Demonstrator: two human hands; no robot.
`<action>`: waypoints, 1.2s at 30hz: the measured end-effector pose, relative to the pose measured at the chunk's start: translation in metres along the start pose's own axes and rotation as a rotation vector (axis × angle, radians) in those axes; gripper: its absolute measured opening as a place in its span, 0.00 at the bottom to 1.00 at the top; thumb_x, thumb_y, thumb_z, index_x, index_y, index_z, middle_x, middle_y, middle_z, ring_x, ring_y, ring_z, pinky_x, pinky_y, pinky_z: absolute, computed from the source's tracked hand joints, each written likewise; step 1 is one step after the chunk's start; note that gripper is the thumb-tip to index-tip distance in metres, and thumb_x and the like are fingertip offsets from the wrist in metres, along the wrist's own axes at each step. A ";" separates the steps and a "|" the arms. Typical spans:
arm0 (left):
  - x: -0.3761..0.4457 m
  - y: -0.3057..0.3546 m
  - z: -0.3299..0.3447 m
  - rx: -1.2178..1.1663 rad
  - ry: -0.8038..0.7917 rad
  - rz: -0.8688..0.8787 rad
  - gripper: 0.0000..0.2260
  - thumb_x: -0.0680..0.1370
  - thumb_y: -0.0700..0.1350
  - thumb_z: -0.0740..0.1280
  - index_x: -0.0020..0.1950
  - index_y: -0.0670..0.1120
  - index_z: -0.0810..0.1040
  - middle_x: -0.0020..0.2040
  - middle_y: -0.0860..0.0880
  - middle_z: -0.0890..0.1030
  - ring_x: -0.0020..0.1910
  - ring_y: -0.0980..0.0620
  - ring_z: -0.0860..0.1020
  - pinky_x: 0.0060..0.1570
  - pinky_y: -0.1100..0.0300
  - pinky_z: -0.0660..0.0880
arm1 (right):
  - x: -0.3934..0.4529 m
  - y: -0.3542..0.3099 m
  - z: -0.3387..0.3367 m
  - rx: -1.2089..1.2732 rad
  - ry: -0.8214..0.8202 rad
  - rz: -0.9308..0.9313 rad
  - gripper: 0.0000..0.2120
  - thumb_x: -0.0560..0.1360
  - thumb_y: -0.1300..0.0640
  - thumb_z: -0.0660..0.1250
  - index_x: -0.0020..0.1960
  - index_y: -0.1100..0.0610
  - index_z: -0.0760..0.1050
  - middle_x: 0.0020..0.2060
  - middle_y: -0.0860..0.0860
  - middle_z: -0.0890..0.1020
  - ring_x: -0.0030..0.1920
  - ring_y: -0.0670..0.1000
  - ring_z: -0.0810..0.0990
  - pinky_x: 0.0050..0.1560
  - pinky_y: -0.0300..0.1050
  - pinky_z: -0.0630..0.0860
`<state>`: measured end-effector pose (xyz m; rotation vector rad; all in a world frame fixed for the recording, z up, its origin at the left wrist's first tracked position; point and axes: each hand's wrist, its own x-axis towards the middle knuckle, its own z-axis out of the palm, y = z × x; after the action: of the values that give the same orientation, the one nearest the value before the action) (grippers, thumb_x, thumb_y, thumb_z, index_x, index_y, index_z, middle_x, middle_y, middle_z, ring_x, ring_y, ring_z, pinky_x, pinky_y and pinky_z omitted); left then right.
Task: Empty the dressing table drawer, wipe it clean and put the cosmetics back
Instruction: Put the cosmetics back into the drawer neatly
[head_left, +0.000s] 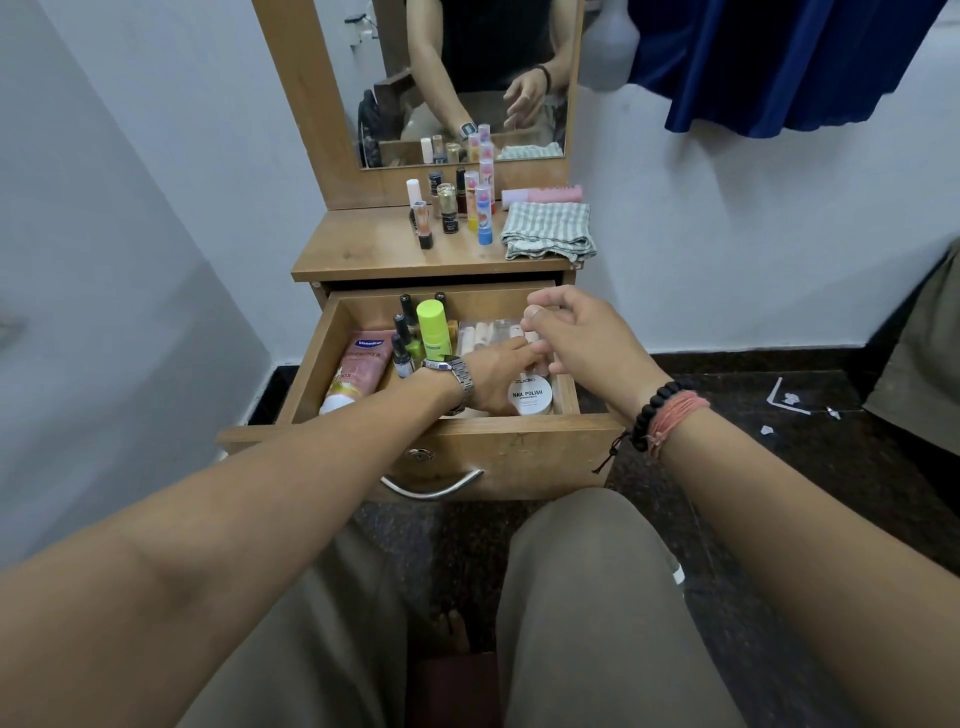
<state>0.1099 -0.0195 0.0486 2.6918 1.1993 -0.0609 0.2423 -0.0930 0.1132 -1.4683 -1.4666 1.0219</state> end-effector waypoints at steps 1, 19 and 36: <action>0.000 -0.001 0.000 -0.012 0.005 -0.002 0.32 0.70 0.48 0.75 0.69 0.42 0.65 0.62 0.41 0.73 0.59 0.44 0.73 0.56 0.51 0.73 | 0.000 0.000 0.000 -0.003 0.002 -0.001 0.13 0.79 0.50 0.62 0.61 0.51 0.74 0.55 0.47 0.82 0.45 0.46 0.82 0.51 0.45 0.79; -0.006 -0.003 -0.025 0.093 0.105 0.020 0.26 0.71 0.55 0.71 0.65 0.46 0.72 0.61 0.46 0.77 0.56 0.46 0.76 0.51 0.51 0.76 | -0.005 -0.003 0.003 -0.018 0.043 -0.047 0.12 0.79 0.50 0.62 0.60 0.50 0.75 0.52 0.46 0.83 0.52 0.47 0.81 0.55 0.49 0.79; 0.043 -0.074 -0.129 0.103 0.638 -0.271 0.20 0.76 0.39 0.64 0.69 0.46 0.72 0.66 0.47 0.72 0.64 0.46 0.72 0.59 0.54 0.71 | -0.010 -0.007 0.010 -0.027 0.076 -0.111 0.08 0.78 0.51 0.63 0.56 0.47 0.76 0.50 0.44 0.82 0.46 0.42 0.81 0.42 0.35 0.71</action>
<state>0.0789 0.0854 0.1582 2.6953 1.7612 0.7681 0.2303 -0.1033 0.1164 -1.4122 -1.4951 0.8734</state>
